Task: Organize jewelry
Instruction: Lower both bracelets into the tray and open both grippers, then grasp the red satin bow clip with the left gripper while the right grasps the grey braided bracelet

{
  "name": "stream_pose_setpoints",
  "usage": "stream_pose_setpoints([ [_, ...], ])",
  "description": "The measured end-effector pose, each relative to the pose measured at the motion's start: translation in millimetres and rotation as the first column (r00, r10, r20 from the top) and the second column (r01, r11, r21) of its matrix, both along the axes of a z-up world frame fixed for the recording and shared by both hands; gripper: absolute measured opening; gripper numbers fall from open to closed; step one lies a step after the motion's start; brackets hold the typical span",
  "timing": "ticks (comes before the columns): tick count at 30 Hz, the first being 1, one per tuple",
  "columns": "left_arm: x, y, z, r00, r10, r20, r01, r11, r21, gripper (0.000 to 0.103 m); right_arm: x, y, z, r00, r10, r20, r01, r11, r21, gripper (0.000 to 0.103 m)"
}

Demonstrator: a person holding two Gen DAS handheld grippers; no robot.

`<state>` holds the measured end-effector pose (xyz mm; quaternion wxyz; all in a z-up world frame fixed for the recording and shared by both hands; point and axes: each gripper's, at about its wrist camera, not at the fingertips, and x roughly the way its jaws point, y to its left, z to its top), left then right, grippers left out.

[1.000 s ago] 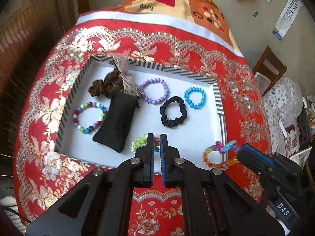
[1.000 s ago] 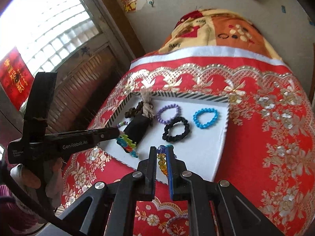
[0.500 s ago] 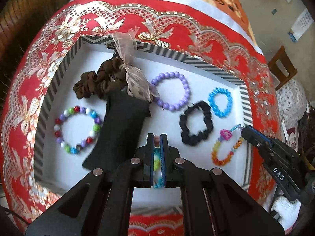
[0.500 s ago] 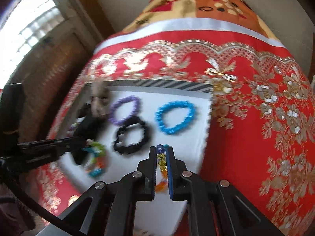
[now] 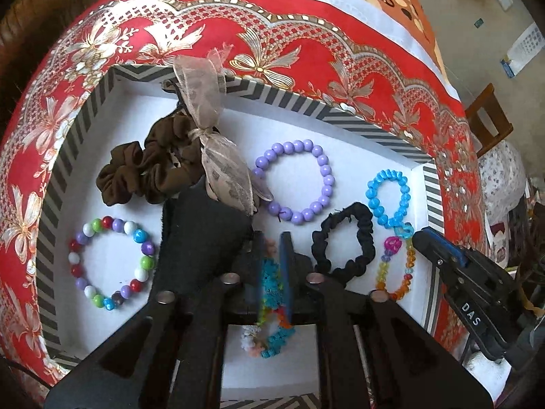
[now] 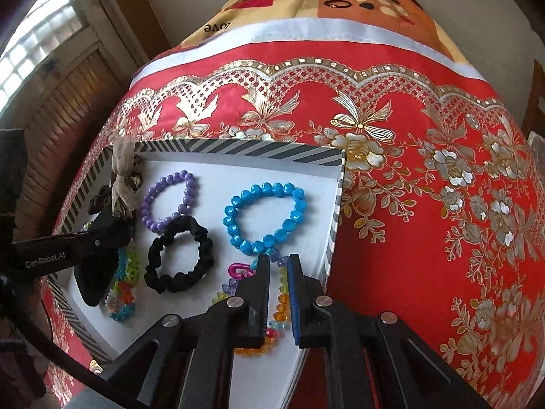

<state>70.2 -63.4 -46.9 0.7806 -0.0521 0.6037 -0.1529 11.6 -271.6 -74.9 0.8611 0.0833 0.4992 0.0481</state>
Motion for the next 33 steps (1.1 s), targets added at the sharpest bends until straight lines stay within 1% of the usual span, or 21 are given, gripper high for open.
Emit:
stream_pose_setpoints([
  [1,-1.0,0.9,0.3,1.000,0.002,0.000,-0.002,1.000,-0.010,0.032,-1.4,-0.7,0.7,1.000,0.000,0.000,0.000,1.000,0.016,0.014],
  [2,-1.9,-0.3,0.4,1.000,0.003,0.001,-0.003,1.000,-0.020,0.039,-2.9,-1.0,1.5,1.000,0.000,0.003,0.000,1.000,0.031,0.019],
  [3,-3.4,-1.2,1.1,1.000,0.003,0.004,-0.003,1.000,-0.022,0.041,-4.3,-0.8,3.0,1.000,-0.001,0.008,0.000,0.999,0.042,0.023],
  [4,-4.5,-2.1,1.9,1.000,0.003,0.009,-0.002,1.000,-0.015,0.042,-6.5,-0.5,5.6,1.000,-0.002,0.013,0.001,0.999,0.050,0.025],
  [7,-11.8,-1.0,7.6,0.999,-0.002,0.035,0.002,1.000,0.012,0.042,-14.0,2.1,13.1,1.000,-0.001,0.031,-0.001,0.998,0.058,0.025],
  [11,-22.1,2.8,15.7,0.998,0.001,0.066,-0.004,0.999,0.036,0.042,-26.8,3.4,23.6,0.999,-0.013,0.052,0.008,0.996,0.092,0.025],
  [15,-35.5,4.3,25.4,0.995,-0.002,0.104,-0.005,0.998,0.066,0.042,-42.8,6.3,35.6,0.997,-0.016,0.079,0.009,0.996,0.089,0.026],
  [20,-56.4,5.6,37.3,0.990,-0.007,0.140,-0.005,0.996,0.086,0.042,-66.0,7.5,50.8,0.994,-0.027,0.106,0.018,0.996,0.086,0.033],
  [23,-70.9,5.6,44.5,0.985,-0.015,0.170,-0.002,0.995,0.100,0.042,-82.8,5.8,57.8,0.992,-0.034,0.121,0.023,0.996,0.086,0.035],
  [28,-96.5,2.7,53.6,0.981,-0.037,0.192,0.015,0.994,0.111,0.042,-112.7,2.2,65.9,0.989,-0.049,0.136,0.038,0.996,0.081,0.036],
  [30,-107.0,3.3,56.7,0.980,-0.042,0.193,0.022,0.994,0.104,0.042,-125.0,1.2,67.6,0.989,-0.054,0.137,0.043,0.996,0.078,0.040],
  [33,-125.0,5.8,60.1,0.982,-0.044,0.185,0.029,0.996,0.083,0.042,-147.2,-0.1,69.3,0.990,-0.051,0.134,0.043,0.997,0.062,0.041],
])
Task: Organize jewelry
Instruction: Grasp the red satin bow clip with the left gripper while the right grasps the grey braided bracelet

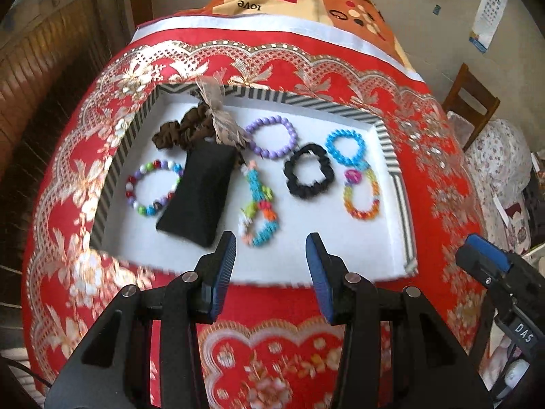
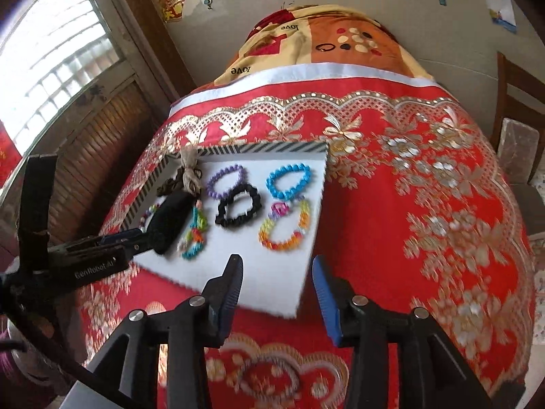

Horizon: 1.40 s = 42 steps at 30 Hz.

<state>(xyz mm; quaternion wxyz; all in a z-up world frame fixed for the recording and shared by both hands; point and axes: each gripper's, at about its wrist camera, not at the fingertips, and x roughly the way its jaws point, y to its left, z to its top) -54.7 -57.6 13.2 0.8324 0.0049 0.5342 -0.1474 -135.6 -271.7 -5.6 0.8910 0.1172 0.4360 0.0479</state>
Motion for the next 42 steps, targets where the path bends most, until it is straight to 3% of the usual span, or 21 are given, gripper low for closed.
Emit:
stream_pose_setpoints([
  [9,-58.6,-0.9,-9.8,0.995,-0.064,-0.079,0.060,0.997,-0.051,0.043,-67.1,-9.5,-15.7,0.999,-0.009,-0.050,0.007,1.000,-0.028,0.042],
  [15,-108.2,-14.6,-21.9,0.973,-0.175,-0.152,0.160,0.981,-0.107,0.053,-108.3,-17.7,-37.7,0.995,-0.027,-0.098,0.025,0.999,-0.023,0.042],
  [24,-179.8,-67.3,-44.8,0.915,-0.354,-0.194,0.348,0.935,-0.066,0.056,-144.4,-26.2,-47.6,0.992,-0.055,-0.117,0.055,0.998,-0.007,0.042],
  [31,-196.2,-91.0,-70.4,0.906,-0.371,-0.204,0.378,0.926,-0.006,0.056,-154.3,-32.3,-48.9,0.989,-0.073,-0.127,0.074,0.997,-0.003,0.042],
  [33,-197.0,-93.1,-69.6,0.909,-0.382,-0.165,0.387,0.922,-0.004,0.052,-154.3,-31.7,-49.4,0.989,-0.071,-0.128,0.071,0.997,-0.001,0.043],
  [35,-193.1,-92.5,-70.5,0.908,-0.384,-0.166,0.390,0.921,0.004,0.025,-151.4,-29.2,-50.7,0.989,-0.064,-0.130,0.065,0.998,0.001,0.043],
  [36,-190.5,-90.2,-70.2,0.907,-0.384,-0.170,0.389,0.921,-0.004,0.018,-149.9,-28.0,-51.5,0.990,-0.060,-0.131,0.061,0.998,0.005,0.043],
  [42,-167.9,-58.0,-57.2,0.935,-0.314,-0.163,0.314,0.949,-0.028,0.014,-125.4,-10.9,-56.6,0.993,-0.001,-0.115,0.007,0.999,0.051,0.042],
])
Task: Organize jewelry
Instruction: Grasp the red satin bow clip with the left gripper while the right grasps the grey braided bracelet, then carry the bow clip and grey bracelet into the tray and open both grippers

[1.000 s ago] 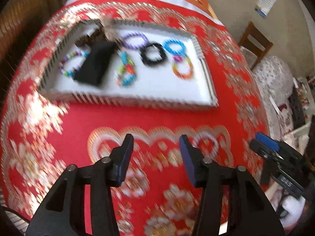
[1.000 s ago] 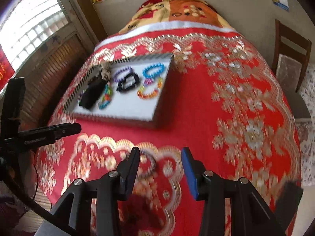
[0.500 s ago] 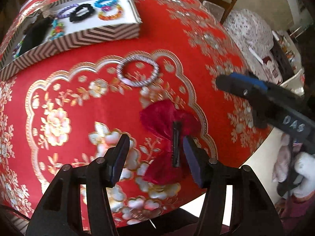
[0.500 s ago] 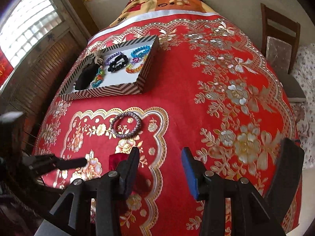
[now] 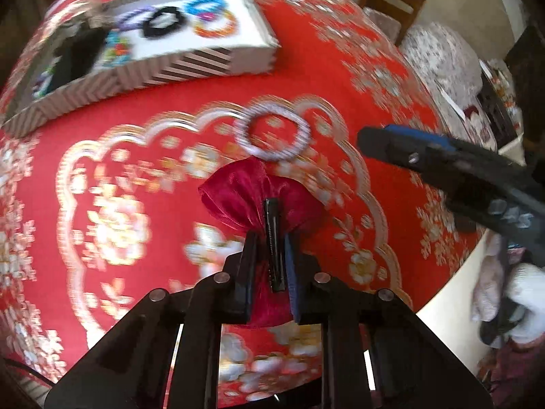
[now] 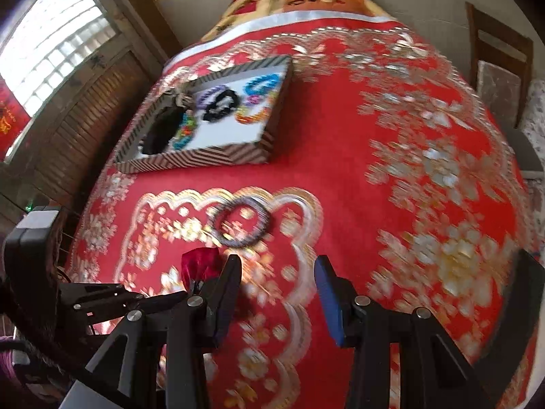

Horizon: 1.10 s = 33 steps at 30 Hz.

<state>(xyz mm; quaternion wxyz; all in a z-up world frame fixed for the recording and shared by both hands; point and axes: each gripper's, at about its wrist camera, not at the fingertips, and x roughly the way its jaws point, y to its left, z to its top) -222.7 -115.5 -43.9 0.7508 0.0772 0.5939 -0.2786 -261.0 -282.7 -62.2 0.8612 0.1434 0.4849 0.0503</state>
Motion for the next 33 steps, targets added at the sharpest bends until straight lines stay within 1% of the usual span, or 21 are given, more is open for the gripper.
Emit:
stream_pose_setpoints([
  [2,8.5,13.1,6.9,0.999,0.029,0.019,-0.029,1.000,0.001,0.014,13.9,9.8,-4.6,1.000,0.025,0.006,-0.025,1.000,-0.008,0.042],
  [3,12.6,18.0,9.9,0.999,0.040,0.030,-0.041,0.999,0.005,0.014,22.7,16.0,-8.2,0.999,0.040,0.005,-0.040,0.999,-0.024,0.037],
  [6,25.8,33.5,15.5,0.996,0.082,0.046,-0.082,0.997,0.006,0.014,43.5,28.7,-19.7,0.997,0.076,-0.012,-0.076,0.995,-0.065,0.028],
  [8,32.6,42.5,16.8,0.993,0.107,0.046,-0.107,0.994,0.004,0.014,54.8,35.6,-28.5,0.995,0.094,-0.037,-0.097,0.989,-0.112,0.024],
  [10,39.7,47.7,16.9,0.991,0.130,0.044,-0.131,0.991,0.009,0.014,61.7,41.4,-37.9,0.991,0.117,-0.062,-0.125,0.982,-0.140,0.015],
  [11,41.9,51.8,17.5,0.989,0.142,0.044,-0.142,0.990,0.009,0.014,62.6,43.1,-40.2,0.991,0.123,-0.059,-0.131,0.978,-0.163,0.009],
  [12,44.3,56.0,18.8,0.987,0.151,0.045,-0.152,0.988,0.009,0.014,62.7,44.5,-40.0,0.991,0.126,-0.053,-0.134,0.973,-0.188,0.007],
  [14,49.4,61.7,21.6,0.984,0.169,0.054,-0.169,0.985,0.013,0.014,64.8,44.4,-39.2,0.990,0.131,-0.060,-0.141,0.970,-0.200,0.006],
  [17,56.7,63.9,28.6,0.980,0.185,0.071,-0.186,0.982,0.009,0.014,65.0,41.6,-27.4,0.991,0.129,-0.035,-0.134,0.973,-0.189,0.006],
  [19,61.7,65.6,35.7,0.977,0.196,0.088,-0.197,0.980,0.004,0.014,62.1,37.8,-10.5,0.993,0.121,0.003,-0.119,0.977,-0.175,0.006],
  [24,74.8,65.9,53.5,0.970,0.207,0.128,-0.207,0.978,-0.014,0.014,58.0,29.9,25.0,0.993,0.101,0.063,-0.092,0.988,-0.125,0.006],
  [28,88.8,62.4,65.9,0.965,0.210,0.160,-0.211,0.977,-0.015,0.014,61.8,30.2,49.2,0.989,0.100,0.105,-0.086,0.988,-0.130,0.006],
  [33,103.2,56.9,76.1,0.959,0.205,0.195,-0.207,0.978,-0.012,0.014,67.9,34.5,68.2,0.984,0.107,0.142,-0.088,0.987,-0.134,0.006],
])
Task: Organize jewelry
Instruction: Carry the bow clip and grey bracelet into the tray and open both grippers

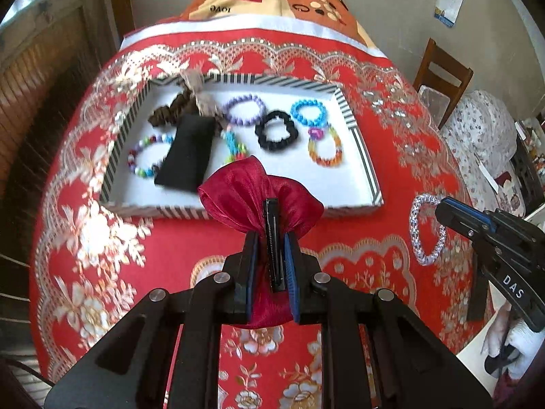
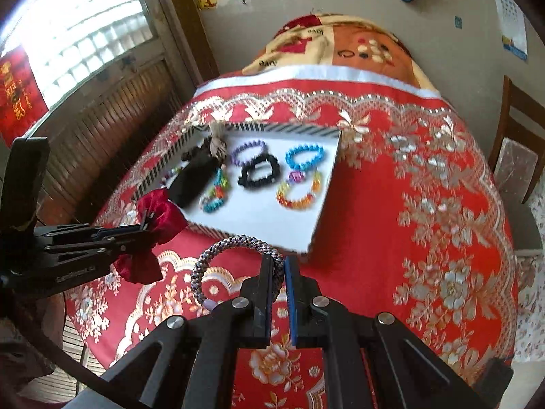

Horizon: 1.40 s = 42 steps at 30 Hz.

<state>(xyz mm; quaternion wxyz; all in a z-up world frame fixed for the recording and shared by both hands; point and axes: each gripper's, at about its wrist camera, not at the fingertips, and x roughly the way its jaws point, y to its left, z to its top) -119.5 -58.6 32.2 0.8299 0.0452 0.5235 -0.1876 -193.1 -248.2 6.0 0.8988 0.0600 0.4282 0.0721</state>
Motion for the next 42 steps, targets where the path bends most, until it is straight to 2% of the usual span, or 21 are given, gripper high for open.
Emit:
stream_pose_setpoints([
  [10,33.7,-4.6,1.6,1.000,0.009,0.014,-0.009,1.000,0.015,0.014,27.9,4.2,11.6,1.000,0.009,0.019,-0.009,1.000,-0.008,0.006],
  [18,62.9,-10.3,-5.6,1.000,0.007,-0.005,-0.007,1.000,0.020,0.014,55.8,3.3,6.2,1.000,0.004,0.002,-0.004,1.000,-0.007,0.006],
  [31,101.5,-26.0,-39.1,0.995,-0.020,-0.100,0.021,1.000,0.008,0.014,99.7,2.6,-30.4,0.996,-0.020,-0.086,0.021,1.000,0.008,0.006],
  [42,124.3,-39.7,-74.6,0.982,-0.032,-0.188,0.035,0.999,0.011,0.014,129.5,4.1,-69.3,0.982,-0.019,-0.188,0.015,1.000,-0.022,0.006],
])
